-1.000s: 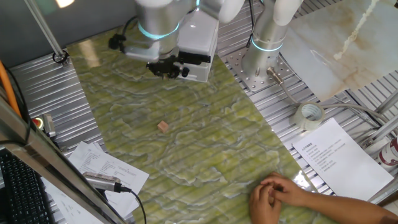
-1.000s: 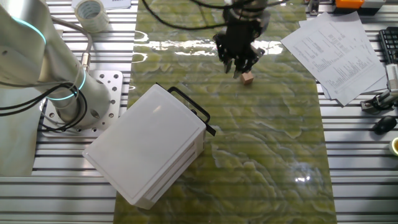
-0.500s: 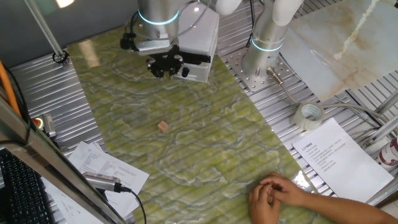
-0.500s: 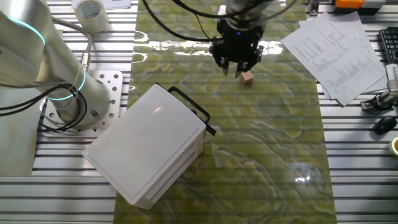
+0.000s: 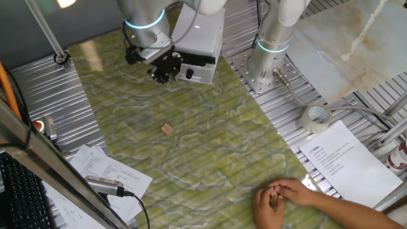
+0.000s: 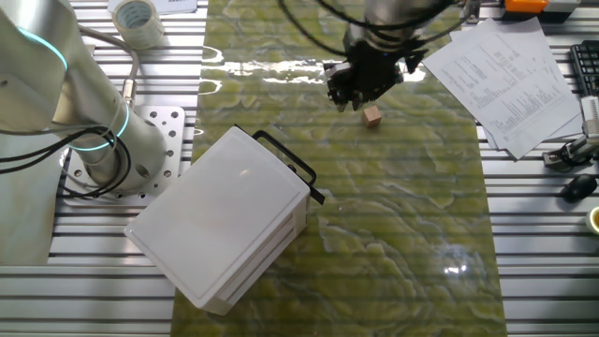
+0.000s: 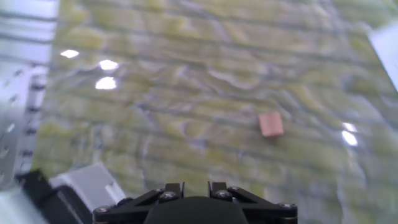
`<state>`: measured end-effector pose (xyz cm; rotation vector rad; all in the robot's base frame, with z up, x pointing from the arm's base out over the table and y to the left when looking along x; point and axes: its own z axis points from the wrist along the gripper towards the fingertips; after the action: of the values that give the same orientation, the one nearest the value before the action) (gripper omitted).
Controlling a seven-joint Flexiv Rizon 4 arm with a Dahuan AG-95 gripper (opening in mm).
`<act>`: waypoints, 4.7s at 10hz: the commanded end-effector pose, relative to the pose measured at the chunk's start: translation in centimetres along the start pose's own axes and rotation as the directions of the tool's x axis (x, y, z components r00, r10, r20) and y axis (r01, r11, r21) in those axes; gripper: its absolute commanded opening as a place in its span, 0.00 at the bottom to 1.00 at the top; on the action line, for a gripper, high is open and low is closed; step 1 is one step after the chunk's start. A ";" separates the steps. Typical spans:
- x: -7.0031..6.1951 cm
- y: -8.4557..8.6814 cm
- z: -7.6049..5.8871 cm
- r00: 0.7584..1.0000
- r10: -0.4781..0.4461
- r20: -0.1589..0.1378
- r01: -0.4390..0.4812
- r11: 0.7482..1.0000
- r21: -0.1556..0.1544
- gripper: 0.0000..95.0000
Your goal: Take something out of a drawer
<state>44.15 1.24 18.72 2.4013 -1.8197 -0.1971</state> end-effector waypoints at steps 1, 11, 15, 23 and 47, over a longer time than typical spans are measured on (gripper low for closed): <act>-0.3 0.1 0.0 0.986 -0.169 0.017 0.169 0.984 -0.063 0.20; -0.3 0.2 0.3 0.994 -0.106 0.008 0.105 0.970 -0.220 0.00; -0.4 0.0 0.4 0.984 -0.175 0.037 0.179 0.960 -0.215 0.20; -0.4 0.0 0.4 0.980 -0.180 0.081 0.196 0.935 -0.295 0.20; -3.0 -2.9 -1.5 0.860 -0.511 -0.008 0.498 0.841 -0.212 0.40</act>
<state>45.79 4.69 19.83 2.6617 -1.0131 -0.2885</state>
